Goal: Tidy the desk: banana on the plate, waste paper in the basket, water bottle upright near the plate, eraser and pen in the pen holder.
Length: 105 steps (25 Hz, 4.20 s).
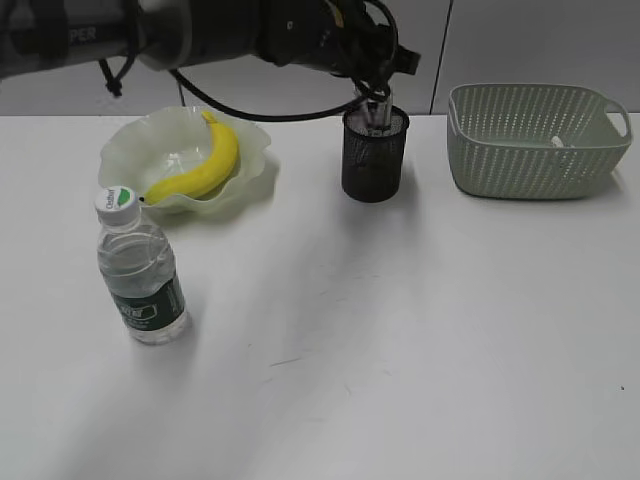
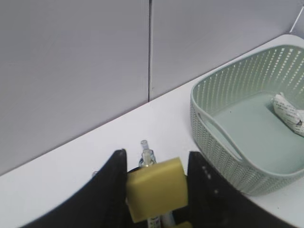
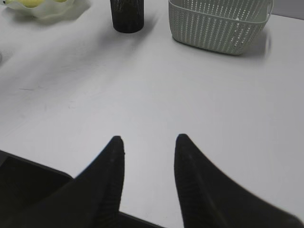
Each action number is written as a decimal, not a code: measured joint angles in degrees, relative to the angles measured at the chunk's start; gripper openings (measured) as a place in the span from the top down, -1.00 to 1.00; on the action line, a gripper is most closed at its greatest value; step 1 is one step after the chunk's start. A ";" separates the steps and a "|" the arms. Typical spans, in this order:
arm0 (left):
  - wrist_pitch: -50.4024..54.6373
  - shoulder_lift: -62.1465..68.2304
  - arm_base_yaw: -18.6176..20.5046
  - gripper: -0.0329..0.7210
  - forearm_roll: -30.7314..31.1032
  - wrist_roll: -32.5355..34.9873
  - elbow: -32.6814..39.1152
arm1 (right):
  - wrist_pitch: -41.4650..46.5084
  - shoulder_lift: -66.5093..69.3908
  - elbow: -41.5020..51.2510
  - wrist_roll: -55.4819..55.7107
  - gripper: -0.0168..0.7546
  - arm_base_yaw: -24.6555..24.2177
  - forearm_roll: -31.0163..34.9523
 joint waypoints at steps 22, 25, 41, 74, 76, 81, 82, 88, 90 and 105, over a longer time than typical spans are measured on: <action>12.78 -8.96 0.17 -0.06 0.63 0.00 1.80 | 0.00 0.00 0.00 0.00 0.19 0.00 -0.90; 13.75 -18.39 -0.15 -0.03 3.07 0.00 10.44 | 0.00 0.00 0.00 0.00 0.19 0.00 -0.94; 30.74 -94.26 -0.85 0.10 9.74 -6.99 70.74 | 0.00 0.00 0.00 0.00 0.21 0.00 -1.01; 47.35 -126.92 -0.85 0.10 9.74 -10.91 81.90 | 0.00 0.00 0.00 0.00 0.26 0.00 0.03; 47.35 -128.18 -0.85 0.10 9.74 -10.91 81.90 | 0.00 0.00 0.00 0.00 0.26 0.00 0.03; 47.43 -130.81 -0.85 0.10 9.74 -10.91 81.90 | 0.08 -0.05 0.05 0.00 0.26 0.00 0.19; 47.35 -130.81 -0.85 0.10 9.74 -10.91 81.90 | 0.08 -0.05 0.05 0.00 0.26 0.00 0.19; 47.35 -130.81 -0.85 0.10 9.74 -10.91 81.90 | 0.08 -0.05 0.05 0.00 0.26 0.03 0.19; 47.35 -130.81 0.18 0.10 9.74 -10.91 81.90 | 0.08 -0.05 0.05 0.00 0.26 -0.60 0.25; 47.31 -130.83 28.16 0.10 9.88 -10.91 81.90 | 0.08 -0.18 0.05 0.00 0.26 -18.72 0.25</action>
